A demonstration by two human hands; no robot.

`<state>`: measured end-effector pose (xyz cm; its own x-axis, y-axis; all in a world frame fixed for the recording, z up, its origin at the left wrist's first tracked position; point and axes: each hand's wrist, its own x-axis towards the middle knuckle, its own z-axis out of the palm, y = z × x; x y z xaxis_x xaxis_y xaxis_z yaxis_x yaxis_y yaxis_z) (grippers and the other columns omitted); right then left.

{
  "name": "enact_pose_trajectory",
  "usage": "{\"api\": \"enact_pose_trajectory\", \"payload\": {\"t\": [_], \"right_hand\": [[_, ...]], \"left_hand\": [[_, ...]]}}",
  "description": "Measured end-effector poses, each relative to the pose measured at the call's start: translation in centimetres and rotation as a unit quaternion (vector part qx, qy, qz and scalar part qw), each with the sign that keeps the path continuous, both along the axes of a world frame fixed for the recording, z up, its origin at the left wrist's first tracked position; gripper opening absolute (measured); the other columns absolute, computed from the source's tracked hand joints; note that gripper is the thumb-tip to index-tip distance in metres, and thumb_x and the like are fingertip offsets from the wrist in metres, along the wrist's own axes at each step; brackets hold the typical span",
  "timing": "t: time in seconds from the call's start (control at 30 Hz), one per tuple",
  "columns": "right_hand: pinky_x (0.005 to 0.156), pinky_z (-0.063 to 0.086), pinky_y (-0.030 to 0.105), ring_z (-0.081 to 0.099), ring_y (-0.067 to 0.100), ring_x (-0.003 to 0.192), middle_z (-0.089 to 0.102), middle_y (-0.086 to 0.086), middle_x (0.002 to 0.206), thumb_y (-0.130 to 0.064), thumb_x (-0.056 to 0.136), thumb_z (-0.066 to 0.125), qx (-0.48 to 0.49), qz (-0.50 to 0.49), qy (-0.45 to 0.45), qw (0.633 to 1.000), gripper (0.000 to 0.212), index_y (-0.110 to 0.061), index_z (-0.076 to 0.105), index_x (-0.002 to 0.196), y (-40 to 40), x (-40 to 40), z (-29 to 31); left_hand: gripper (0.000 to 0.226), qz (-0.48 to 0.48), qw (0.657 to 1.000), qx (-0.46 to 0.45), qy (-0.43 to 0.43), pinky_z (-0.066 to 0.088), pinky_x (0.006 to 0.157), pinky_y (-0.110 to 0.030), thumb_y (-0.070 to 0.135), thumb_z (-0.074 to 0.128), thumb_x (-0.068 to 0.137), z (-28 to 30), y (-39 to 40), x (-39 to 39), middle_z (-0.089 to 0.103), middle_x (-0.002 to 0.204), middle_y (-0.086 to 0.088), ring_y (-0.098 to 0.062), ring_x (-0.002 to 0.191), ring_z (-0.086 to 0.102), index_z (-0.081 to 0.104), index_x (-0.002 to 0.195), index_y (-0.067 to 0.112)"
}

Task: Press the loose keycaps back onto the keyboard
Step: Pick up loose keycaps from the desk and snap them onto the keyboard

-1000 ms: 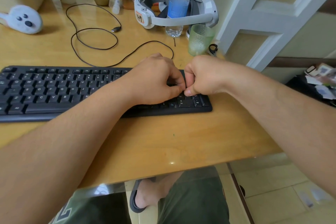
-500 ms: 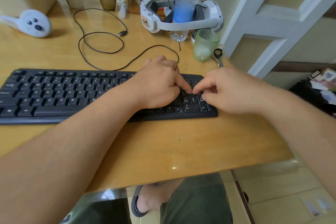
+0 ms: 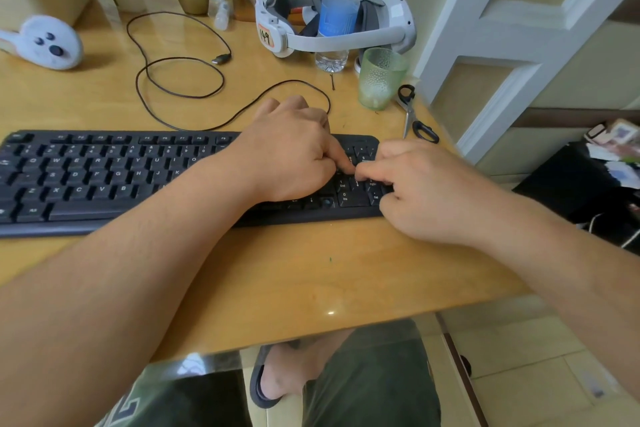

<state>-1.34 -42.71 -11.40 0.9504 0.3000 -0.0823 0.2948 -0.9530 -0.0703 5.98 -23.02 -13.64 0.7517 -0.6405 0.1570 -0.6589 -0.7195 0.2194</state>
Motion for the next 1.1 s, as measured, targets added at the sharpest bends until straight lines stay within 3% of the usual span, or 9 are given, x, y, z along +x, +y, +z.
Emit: {"api": "enact_pose_trajectory", "payload": {"t": [0.13,0.2,0.3,0.47,0.6,0.77,0.87,0.97,1.1], "right_hand": [[0.073,0.039,0.032,0.047,0.006,0.084,0.052,-0.013,0.088,-0.017,0.091,0.050,0.042,-0.031,0.028,0.998,0.036,-0.034,0.072,0.115,0.0,0.8,0.3],[0.070,0.044,0.034,0.052,0.007,0.077,0.059,-0.009,0.081,-0.028,0.095,0.054,0.079,-0.050,0.015,0.996,0.019,-0.033,0.073,0.094,0.3,1.1,0.0],[0.062,0.045,0.034,0.053,0.007,0.065,0.061,-0.004,0.065,-0.042,0.094,0.067,0.105,-0.062,-0.023,0.992,0.021,-0.030,0.065,0.076,0.7,1.7,-1.0],[0.067,0.044,0.029,0.055,0.005,0.075,0.062,-0.008,0.076,-0.033,0.090,0.075,0.128,-0.061,-0.046,0.989,0.018,-0.031,0.065,0.076,0.2,1.7,-1.6],[0.075,0.043,0.027,0.053,0.002,0.080,0.060,-0.013,0.088,-0.027,0.092,0.074,0.144,-0.044,-0.075,0.986,0.006,-0.031,0.075,0.096,0.0,1.2,-1.9],[0.093,0.040,0.030,0.052,0.017,0.105,0.059,-0.008,0.104,-0.049,0.093,0.057,0.112,-0.027,-0.082,0.990,0.039,-0.030,0.076,0.121,-0.3,-0.4,-2.5],[0.094,0.035,0.028,0.044,0.015,0.107,0.049,-0.011,0.105,-0.058,0.086,0.064,0.088,-0.037,-0.072,0.993,0.053,-0.031,0.071,0.130,0.0,-0.8,-3.0],[0.088,0.032,0.024,0.045,0.015,0.099,0.050,-0.011,0.104,-0.050,0.086,0.074,0.109,-0.048,-0.086,0.989,0.043,-0.029,0.073,0.124,0.2,-0.5,-3.1],[0.083,0.037,0.029,0.053,0.021,0.097,0.058,-0.008,0.096,-0.038,0.092,0.072,0.130,-0.047,-0.105,0.985,0.020,-0.026,0.077,0.107,0.3,0.4,-3.2]], "left_hand": [[0.055,0.007,1.000,0.002,-0.016,0.021,0.090,-0.036,0.039,0.029,0.081,0.0,-0.1,-0.2,0.052,0.100,0.016,-0.015,0.111,0.040,0.069,0.109,0.064],[0.056,0.004,1.000,0.003,-0.022,0.025,0.094,-0.038,0.038,0.029,0.081,-0.2,-0.2,-0.2,0.052,0.100,0.016,-0.016,0.111,0.041,0.070,0.110,0.062],[0.057,-0.003,1.000,0.007,-0.027,0.029,0.097,-0.042,0.038,0.029,0.081,-0.3,-0.2,-0.1,0.052,0.099,0.015,-0.017,0.110,0.041,0.072,0.113,0.059],[0.057,-0.016,1.000,-0.004,-0.011,0.032,0.099,-0.045,0.036,0.031,0.081,-0.2,0.1,-0.1,0.053,0.099,0.015,-0.017,0.109,0.042,0.072,0.114,0.058],[0.056,-0.020,1.000,-0.015,0.002,0.030,0.095,-0.040,0.035,0.032,0.080,-0.2,0.1,0.0,0.053,0.099,0.016,-0.016,0.108,0.041,0.073,0.113,0.056],[0.055,-0.022,0.999,-0.030,0.024,0.026,0.092,-0.037,0.034,0.034,0.080,-0.3,0.0,0.0,0.050,0.095,0.018,-0.015,0.107,0.039,0.073,0.111,0.057],[0.054,-0.021,0.999,-0.026,0.026,0.030,0.096,-0.040,0.036,0.034,0.079,-0.2,0.1,0.0,0.049,0.092,0.017,-0.015,0.108,0.040,0.073,0.111,0.057],[0.051,-0.023,0.999,-0.027,0.022,0.029,0.092,-0.039,0.038,0.036,0.080,-0.3,0.1,-0.1,0.047,0.087,0.019,-0.015,0.107,0.041,0.073,0.110,0.057],[0.045,-0.025,1.000,-0.019,0.001,0.031,0.092,-0.040,0.048,0.039,0.082,-0.3,0.2,-0.1,0.046,0.085,0.019,-0.016,0.104,0.042,0.075,0.108,0.057]]}}
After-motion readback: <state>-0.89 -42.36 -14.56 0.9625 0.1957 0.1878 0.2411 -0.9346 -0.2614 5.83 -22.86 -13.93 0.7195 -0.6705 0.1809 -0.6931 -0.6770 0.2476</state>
